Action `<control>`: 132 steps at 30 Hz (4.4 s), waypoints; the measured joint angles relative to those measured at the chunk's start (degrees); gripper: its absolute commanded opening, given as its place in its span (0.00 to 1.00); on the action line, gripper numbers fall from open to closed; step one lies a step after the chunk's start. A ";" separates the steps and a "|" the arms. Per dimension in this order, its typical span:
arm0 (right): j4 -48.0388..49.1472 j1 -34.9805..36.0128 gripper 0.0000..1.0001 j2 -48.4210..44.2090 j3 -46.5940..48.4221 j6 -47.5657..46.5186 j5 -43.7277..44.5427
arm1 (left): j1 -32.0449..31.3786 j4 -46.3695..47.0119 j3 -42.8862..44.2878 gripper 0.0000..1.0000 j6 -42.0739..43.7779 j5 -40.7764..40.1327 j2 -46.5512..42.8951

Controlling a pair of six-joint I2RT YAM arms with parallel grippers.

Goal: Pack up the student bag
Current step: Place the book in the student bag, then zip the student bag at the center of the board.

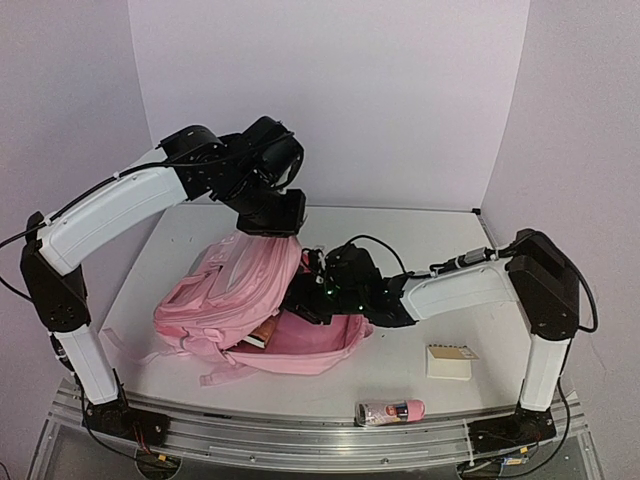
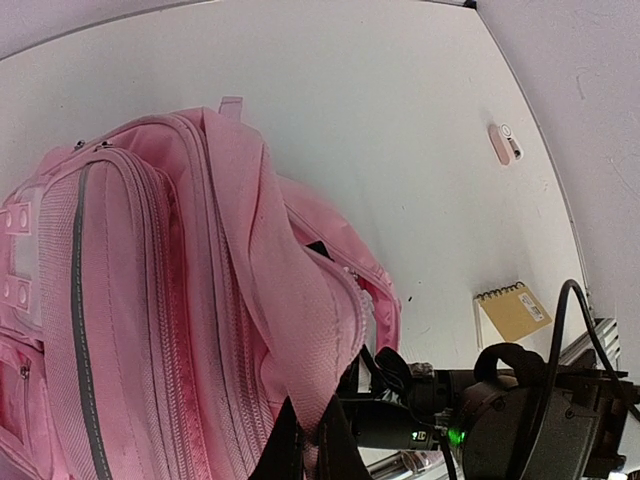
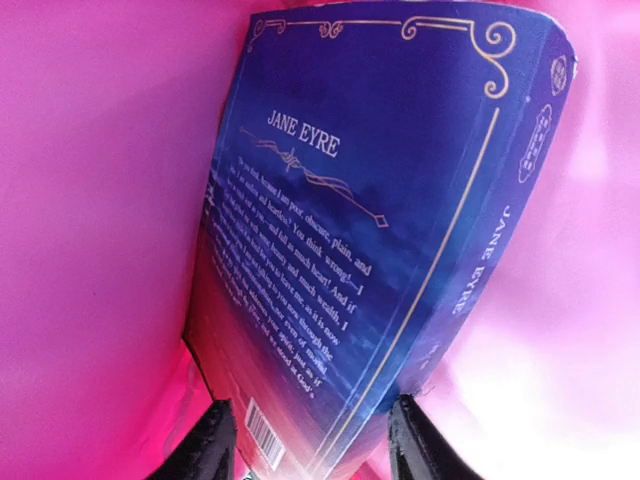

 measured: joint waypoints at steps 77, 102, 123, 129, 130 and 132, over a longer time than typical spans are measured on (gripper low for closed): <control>-38.76 -5.42 0.72 -21.33 -15.26 -24.53 0.72 | -0.31 4.81 -42.00 1.00 -20.79 -7.23 -40.79; -35.11 -18.83 0.00 5.29 8.30 -23.52 2.98 | -0.49 10.61 -60.43 0.95 -22.08 -0.32 -41.86; -40.94 -26.35 0.00 12.17 20.35 -30.47 -6.33 | -22.60 -7.29 -38.97 0.84 -17.88 -14.05 5.55; -41.26 -26.63 0.00 12.17 20.35 -30.85 -7.06 | -22.69 -9.65 -39.01 0.79 -19.55 -18.45 7.00; -41.32 -26.73 0.00 12.17 20.36 -30.87 -7.25 | -22.69 -9.79 -39.10 0.79 -19.57 -19.12 7.17; -41.70 -26.94 0.00 12.17 20.58 -30.87 -7.76 | -22.69 -10.20 -39.10 0.79 -19.48 -20.47 7.93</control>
